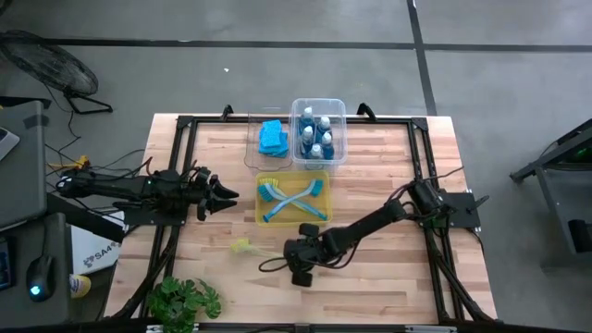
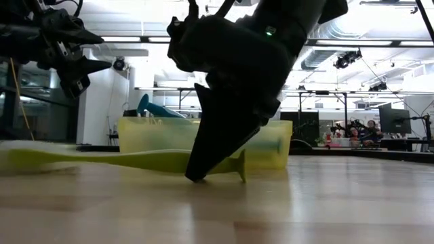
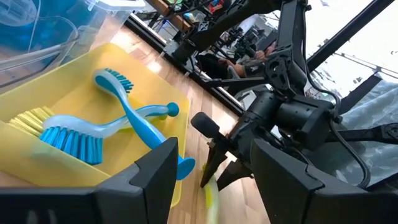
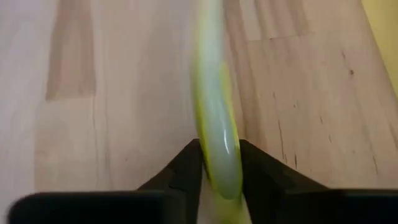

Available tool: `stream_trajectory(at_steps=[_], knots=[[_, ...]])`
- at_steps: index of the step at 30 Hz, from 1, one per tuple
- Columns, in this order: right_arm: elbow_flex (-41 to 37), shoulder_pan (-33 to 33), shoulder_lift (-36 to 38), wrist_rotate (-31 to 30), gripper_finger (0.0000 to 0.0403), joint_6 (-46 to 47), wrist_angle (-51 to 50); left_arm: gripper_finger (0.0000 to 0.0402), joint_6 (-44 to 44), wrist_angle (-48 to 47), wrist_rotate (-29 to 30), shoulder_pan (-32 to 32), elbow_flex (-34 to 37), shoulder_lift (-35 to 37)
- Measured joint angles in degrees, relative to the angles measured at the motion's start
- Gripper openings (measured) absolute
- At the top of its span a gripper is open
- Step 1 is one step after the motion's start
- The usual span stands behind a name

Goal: Pick & Place Kitchen Sink Supplies
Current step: Put the yellow toilet brush into the yellow bin

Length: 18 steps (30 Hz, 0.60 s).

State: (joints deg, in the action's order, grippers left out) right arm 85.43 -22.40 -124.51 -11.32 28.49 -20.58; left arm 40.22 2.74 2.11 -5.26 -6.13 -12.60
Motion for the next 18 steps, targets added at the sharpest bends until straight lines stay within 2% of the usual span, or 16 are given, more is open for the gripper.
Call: stream_trajectory(at_steps=[3, 10, 18], knots=[[0.0, 0.1, 0.0, 1.2, 0.0066, 2.5, 0.0, 0.0197, 0.0, 0.0, 0.0, 0.0, 0.0, 0.0], [-0.1, -0.4, 1.7, 6.3, 0.0066, 5.9, -0.3, 0.0197, 0.0, 0.1, 0.0, 0.0, 0.0, 0.0], [-0.1, -2.2, 9.8, 3.8, 0.0066, 7.6, -2.8, 0.0197, 0.0, 0.1, 0.0, 0.0, -0.1, 0.0]])
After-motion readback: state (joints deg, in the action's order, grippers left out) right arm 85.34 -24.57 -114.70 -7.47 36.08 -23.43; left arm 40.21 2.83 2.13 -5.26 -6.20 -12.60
